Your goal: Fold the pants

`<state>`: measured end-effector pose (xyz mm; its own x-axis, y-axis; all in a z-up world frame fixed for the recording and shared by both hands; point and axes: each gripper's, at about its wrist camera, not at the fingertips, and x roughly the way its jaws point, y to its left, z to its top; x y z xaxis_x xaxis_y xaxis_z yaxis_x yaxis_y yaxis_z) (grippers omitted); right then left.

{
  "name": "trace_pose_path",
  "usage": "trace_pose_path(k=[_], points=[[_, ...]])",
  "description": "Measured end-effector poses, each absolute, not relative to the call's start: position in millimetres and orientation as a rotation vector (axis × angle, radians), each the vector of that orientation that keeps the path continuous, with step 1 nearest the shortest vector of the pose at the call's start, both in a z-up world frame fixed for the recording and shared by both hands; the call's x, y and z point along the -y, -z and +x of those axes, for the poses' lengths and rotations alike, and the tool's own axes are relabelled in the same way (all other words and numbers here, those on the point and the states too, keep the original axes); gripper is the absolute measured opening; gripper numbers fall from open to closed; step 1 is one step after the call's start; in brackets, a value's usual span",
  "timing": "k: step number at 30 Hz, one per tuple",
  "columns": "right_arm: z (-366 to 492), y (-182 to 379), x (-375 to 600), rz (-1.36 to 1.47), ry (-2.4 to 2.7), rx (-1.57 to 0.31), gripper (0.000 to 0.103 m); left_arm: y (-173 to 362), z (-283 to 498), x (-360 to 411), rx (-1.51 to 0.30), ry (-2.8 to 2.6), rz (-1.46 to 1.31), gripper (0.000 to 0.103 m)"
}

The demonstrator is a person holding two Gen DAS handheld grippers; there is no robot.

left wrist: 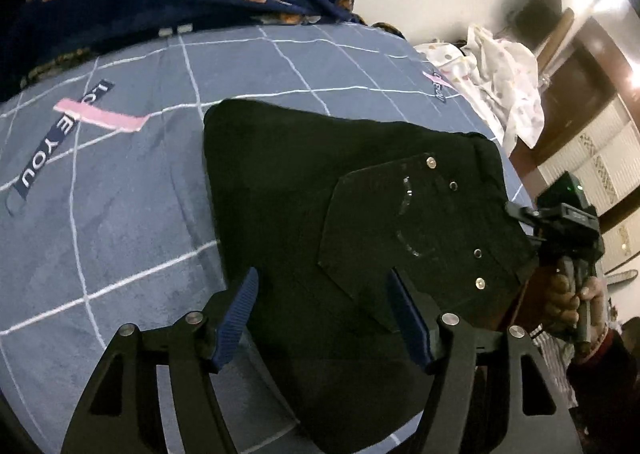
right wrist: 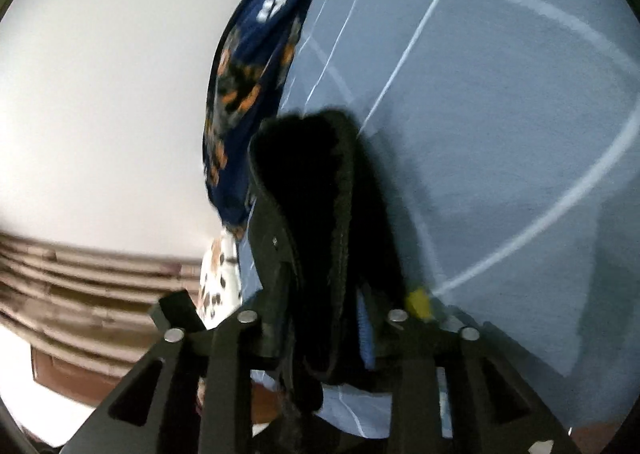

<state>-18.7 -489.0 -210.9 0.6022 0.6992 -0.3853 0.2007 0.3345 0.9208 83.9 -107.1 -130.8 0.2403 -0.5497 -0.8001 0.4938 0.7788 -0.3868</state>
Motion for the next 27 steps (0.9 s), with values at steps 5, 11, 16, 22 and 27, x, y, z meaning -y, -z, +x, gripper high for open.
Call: trace_pose_path(k=[5,11,16,22,27], points=[[-57,166,501,1.111,-0.387,-0.83,0.03,131,81,105,-1.114,0.716,-0.056,0.067],[-67,166,468,0.99,-0.417,-0.956,0.033,132,81,102,-1.127,0.708,-0.091,0.068],[-59,170,442,1.008,-0.484,-0.978,0.016,131,79,101,-1.138,0.699,-0.079,0.068],[-44,117,431,0.897,-0.511,-0.859,0.014,130,79,98,-1.149,0.689,-0.093,0.068],[-30,100,438,0.823,-0.505,-0.797,0.013,130,79,100,-1.153,0.684,-0.084,0.072]])
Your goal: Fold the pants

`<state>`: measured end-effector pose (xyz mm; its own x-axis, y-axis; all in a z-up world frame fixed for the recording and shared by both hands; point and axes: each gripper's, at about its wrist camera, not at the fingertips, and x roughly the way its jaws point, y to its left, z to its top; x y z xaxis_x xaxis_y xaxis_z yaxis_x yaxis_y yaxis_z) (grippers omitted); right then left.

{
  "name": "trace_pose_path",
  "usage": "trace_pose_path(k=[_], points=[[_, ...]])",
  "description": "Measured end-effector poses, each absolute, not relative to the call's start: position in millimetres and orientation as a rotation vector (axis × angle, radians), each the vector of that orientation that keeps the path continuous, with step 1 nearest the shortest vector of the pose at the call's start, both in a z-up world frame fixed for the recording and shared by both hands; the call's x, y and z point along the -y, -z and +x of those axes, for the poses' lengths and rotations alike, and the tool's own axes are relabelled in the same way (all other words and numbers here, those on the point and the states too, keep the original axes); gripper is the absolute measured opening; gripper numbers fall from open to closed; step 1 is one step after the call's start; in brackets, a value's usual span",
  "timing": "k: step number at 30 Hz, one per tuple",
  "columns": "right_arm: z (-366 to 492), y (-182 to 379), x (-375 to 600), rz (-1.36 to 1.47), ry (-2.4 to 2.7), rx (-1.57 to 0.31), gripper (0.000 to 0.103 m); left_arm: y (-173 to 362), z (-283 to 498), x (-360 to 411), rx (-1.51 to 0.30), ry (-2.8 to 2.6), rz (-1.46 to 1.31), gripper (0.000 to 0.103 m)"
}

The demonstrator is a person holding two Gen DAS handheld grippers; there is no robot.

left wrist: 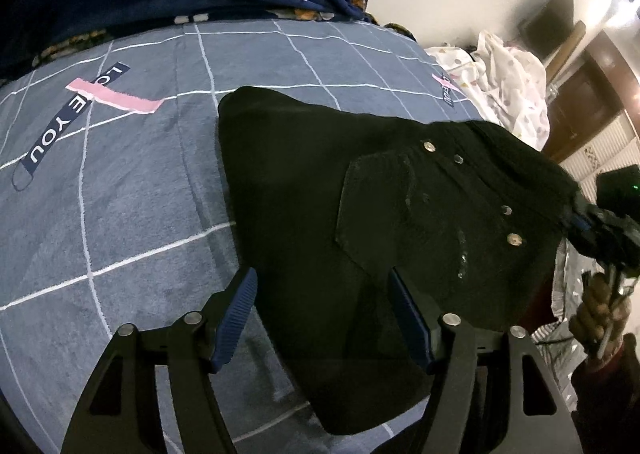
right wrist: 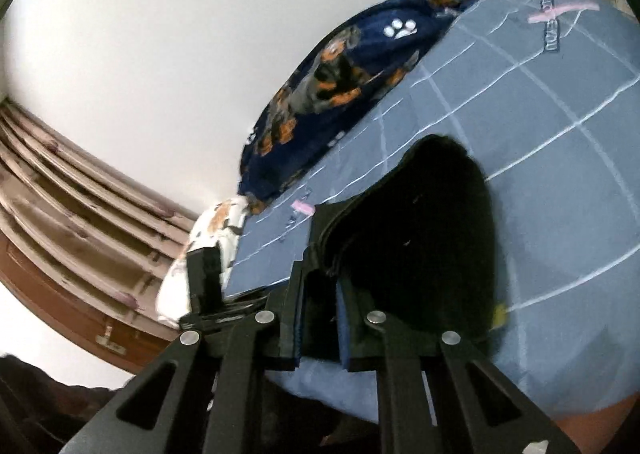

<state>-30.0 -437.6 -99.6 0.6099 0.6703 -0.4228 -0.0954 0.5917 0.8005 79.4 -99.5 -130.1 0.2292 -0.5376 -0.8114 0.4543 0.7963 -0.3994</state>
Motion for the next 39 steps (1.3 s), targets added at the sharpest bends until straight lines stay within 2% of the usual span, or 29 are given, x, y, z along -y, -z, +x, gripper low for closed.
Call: trace_pose_path(k=[4,6,10,15,16,17,19,26,27,29,31,39], points=[[-40,159,460,0.927,-0.39,-0.921,0.012,138,79,106,-1.178,0.688,-0.055,0.073],[-48,174,463,0.996,-0.385,-0.923,0.012,141,78,108,-1.184,0.688,-0.05,0.073],[-49,173,462,1.007,-0.388,-0.925,0.013,144,78,111,-1.193,0.685,-0.047,0.073],[-50,165,470,1.035,-0.366,-0.909,0.023,143,80,109,-1.197,0.679,-0.068,0.073],[-51,159,473,1.01,-0.351,-0.904,0.036,143,80,108,-1.197,0.679,-0.071,0.073],[-52,156,474,0.989,-0.332,-0.906,0.057,144,80,107,-1.201,0.678,-0.073,0.073],[-54,149,477,0.941,-0.294,-0.903,0.066,145,81,107,-1.206,0.676,-0.071,0.073],[-39,166,469,0.962,-0.313,-1.019,0.064,146,81,111,-1.21,0.681,-0.061,0.073],[-37,167,467,0.967,-0.326,-1.016,0.058,146,81,112,-1.211,0.68,-0.057,0.073],[-34,164,463,0.935,-0.316,-1.029,0.034,146,80,111,-1.215,0.681,-0.055,0.073],[-34,161,462,0.937,-0.324,-1.027,0.029,146,80,111,-1.214,0.68,-0.058,0.073],[-30,175,467,1.039,-0.352,-1.064,0.032,145,82,104,-1.215,0.662,-0.089,0.073]])
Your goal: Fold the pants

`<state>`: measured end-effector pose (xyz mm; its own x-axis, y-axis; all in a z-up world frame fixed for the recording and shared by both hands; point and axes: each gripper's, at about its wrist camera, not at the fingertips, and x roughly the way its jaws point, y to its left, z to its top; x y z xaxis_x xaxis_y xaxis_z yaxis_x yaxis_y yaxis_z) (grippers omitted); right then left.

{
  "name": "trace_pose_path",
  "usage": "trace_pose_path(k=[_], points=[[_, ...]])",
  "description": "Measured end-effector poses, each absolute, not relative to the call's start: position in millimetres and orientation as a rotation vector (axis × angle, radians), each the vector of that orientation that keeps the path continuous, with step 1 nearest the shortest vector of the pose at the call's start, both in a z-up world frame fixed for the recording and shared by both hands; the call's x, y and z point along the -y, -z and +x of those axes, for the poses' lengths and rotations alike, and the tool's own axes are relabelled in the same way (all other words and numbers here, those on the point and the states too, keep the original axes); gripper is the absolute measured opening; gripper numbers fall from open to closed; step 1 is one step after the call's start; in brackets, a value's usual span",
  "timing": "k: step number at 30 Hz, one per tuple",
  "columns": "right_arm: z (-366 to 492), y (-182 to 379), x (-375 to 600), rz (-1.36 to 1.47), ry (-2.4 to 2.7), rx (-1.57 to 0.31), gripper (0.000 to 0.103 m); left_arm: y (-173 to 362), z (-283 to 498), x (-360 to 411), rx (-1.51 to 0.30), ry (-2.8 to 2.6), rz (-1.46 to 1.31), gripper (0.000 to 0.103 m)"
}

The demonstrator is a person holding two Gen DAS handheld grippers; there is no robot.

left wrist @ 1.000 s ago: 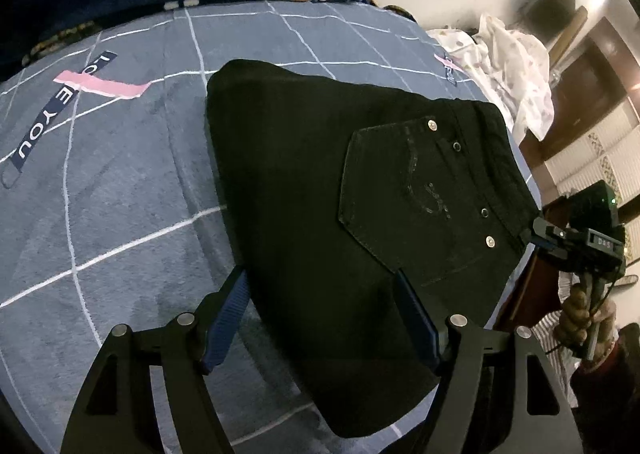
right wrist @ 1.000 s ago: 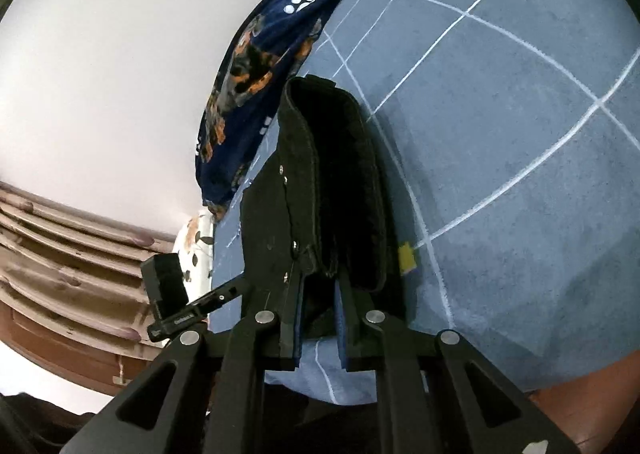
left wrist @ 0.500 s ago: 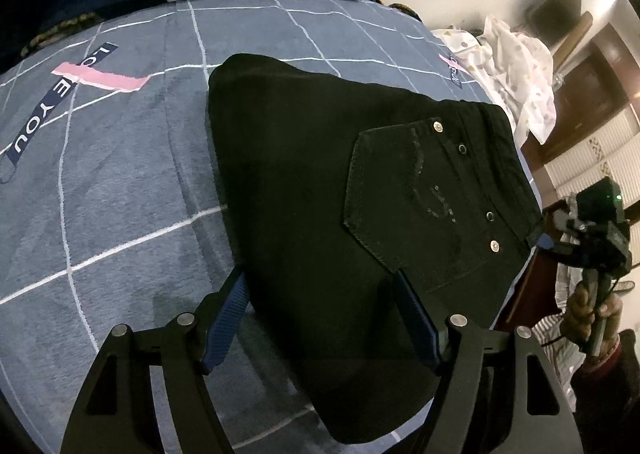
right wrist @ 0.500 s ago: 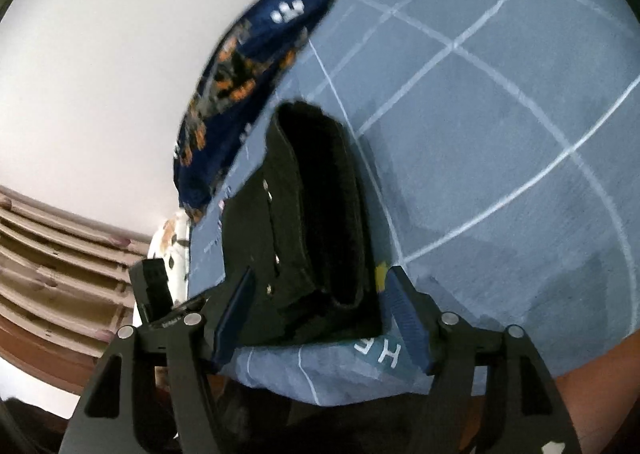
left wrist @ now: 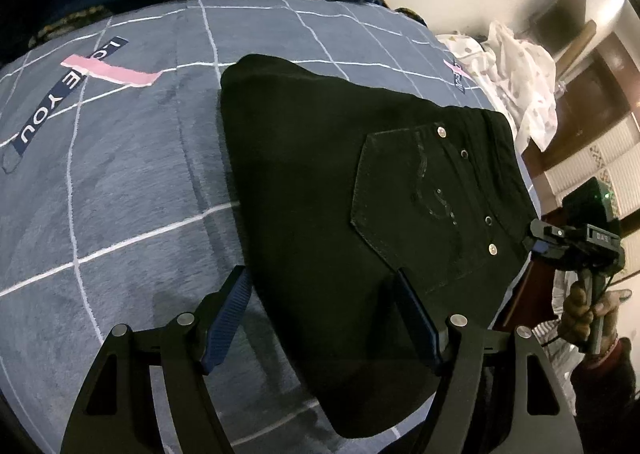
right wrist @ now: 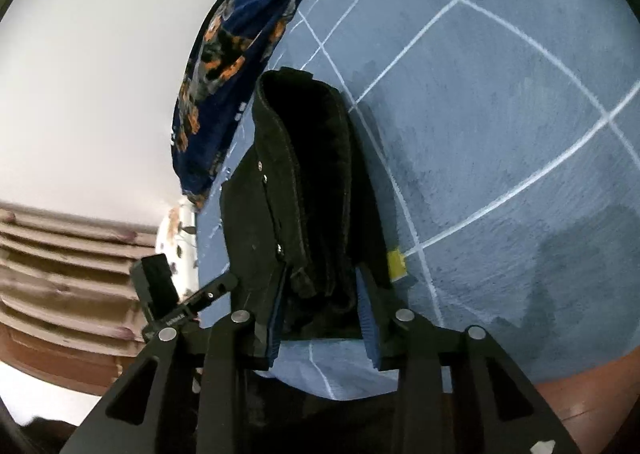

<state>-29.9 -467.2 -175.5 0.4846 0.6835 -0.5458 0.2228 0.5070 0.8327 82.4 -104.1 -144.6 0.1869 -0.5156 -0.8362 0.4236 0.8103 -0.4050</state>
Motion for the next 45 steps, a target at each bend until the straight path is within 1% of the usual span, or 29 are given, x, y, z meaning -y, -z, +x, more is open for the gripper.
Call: trace_pose_path(k=[3,7,9,10,13,14,16,19,24,28,31,33,35,36,40,43,45], points=[[-31,177,464,1.157,-0.399,-1.016,0.027,140,83,100,-1.201,0.659,-0.08,0.073],[-27,139,440,1.207,-0.59,-0.845,0.027,131,84,93,-1.169,0.649,-0.078,0.074],[-27,136,435,1.202,-0.646,-0.811,0.024,130,86,90,-1.164,0.633,-0.088,0.075],[-29,144,439,1.195,-0.619,-0.82,0.024,131,86,89,-1.169,0.63,-0.092,0.075],[-46,201,469,1.278,-0.439,-0.929,0.024,135,86,90,-1.18,0.634,-0.087,0.075],[-54,217,476,1.28,-0.397,-0.958,0.02,137,85,90,-1.184,0.635,-0.077,0.075],[-64,230,481,1.372,-0.415,-0.93,0.02,141,85,91,-1.197,0.635,-0.056,0.075],[-57,211,472,1.232,-0.399,-0.954,0.021,144,85,86,-1.202,0.62,-0.071,0.075],[-57,218,473,1.285,-0.419,-0.945,0.021,143,85,78,-1.209,0.643,-0.127,0.075],[-57,212,471,1.316,-0.45,-0.922,0.023,147,80,82,-1.234,0.688,-0.132,0.075],[-55,203,470,1.268,-0.466,-0.918,0.023,150,75,87,-1.237,0.699,-0.101,0.075],[-55,211,473,1.239,-0.438,-0.951,0.021,148,73,90,-1.233,0.711,-0.096,0.075],[-59,225,478,1.32,-0.453,-0.937,0.019,149,74,91,-1.236,0.715,-0.1,0.075],[-59,224,477,1.307,-0.453,-0.937,0.019,150,75,91,-1.237,0.716,-0.101,0.075],[-58,223,476,1.303,-0.456,-0.944,0.021,151,76,91,-1.234,0.728,-0.114,0.076],[-56,221,475,1.313,-0.464,-0.935,0.027,151,76,90,-1.234,0.732,-0.125,0.077],[-55,218,474,1.302,-0.462,-0.937,0.028,151,76,90,-1.234,0.735,-0.13,0.078]])
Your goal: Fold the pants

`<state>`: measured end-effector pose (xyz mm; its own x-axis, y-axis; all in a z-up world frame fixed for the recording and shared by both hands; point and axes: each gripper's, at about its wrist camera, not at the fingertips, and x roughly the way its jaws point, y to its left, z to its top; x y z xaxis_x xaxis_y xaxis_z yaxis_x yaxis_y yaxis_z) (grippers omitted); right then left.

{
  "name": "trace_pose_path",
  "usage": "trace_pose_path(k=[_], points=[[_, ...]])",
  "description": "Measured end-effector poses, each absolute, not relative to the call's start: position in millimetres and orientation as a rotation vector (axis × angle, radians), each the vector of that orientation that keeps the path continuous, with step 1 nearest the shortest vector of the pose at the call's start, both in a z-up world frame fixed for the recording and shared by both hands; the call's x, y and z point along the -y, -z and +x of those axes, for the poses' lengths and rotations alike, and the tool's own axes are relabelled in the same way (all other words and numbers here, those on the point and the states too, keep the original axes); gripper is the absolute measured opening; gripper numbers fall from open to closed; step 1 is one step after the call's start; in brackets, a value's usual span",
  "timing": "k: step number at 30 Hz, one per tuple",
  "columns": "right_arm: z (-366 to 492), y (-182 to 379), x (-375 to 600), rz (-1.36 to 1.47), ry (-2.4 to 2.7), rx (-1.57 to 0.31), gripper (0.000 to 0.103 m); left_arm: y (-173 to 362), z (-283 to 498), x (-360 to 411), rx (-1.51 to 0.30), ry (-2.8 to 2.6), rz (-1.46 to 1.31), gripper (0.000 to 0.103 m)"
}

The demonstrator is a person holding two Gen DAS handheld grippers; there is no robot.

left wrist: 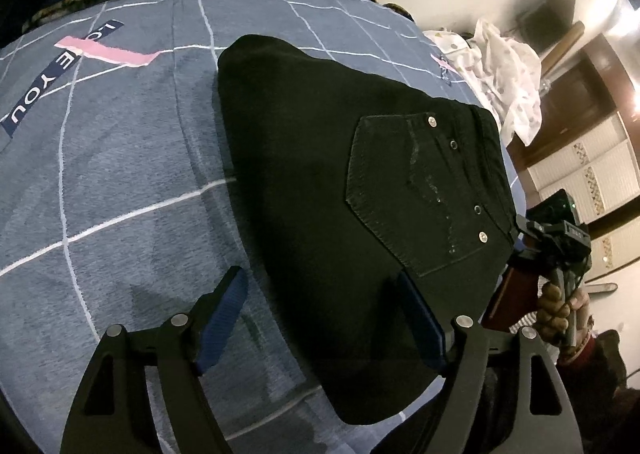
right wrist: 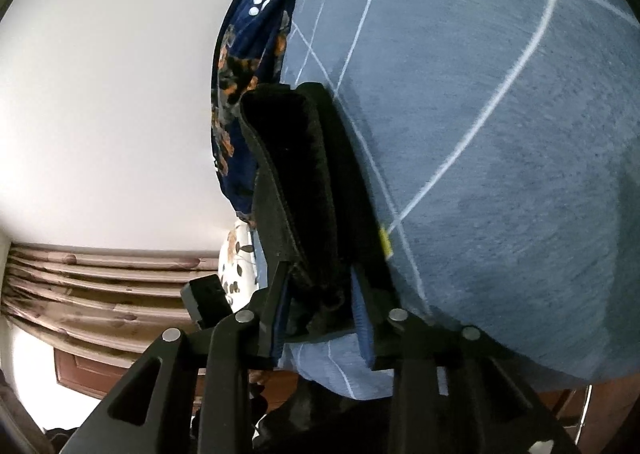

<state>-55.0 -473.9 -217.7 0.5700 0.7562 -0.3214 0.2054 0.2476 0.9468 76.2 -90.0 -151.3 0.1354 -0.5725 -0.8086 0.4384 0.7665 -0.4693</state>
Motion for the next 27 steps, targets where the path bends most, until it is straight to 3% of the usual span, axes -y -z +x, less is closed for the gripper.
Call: trace_pose_path(k=[7,13,18,20,27], points=[[-60,221,473,1.304,-0.457,-0.958,0.021,151,78,91,-1.239,0.741,-0.113,0.079],[-56,218,472,1.289,-0.447,-0.973,0.022,152,76,95,-1.229,0.755,-0.106,0.081],[-49,197,468,1.146,-0.414,-0.985,0.037,152,75,98,-1.219,0.762,-0.096,0.081],[-45,180,468,1.043,-0.385,-0.979,0.055,153,77,98,-1.219,0.764,-0.105,0.081],[-15,166,468,0.859,-0.356,-0.999,0.06,154,78,94,-1.213,0.775,-0.146,0.081]])
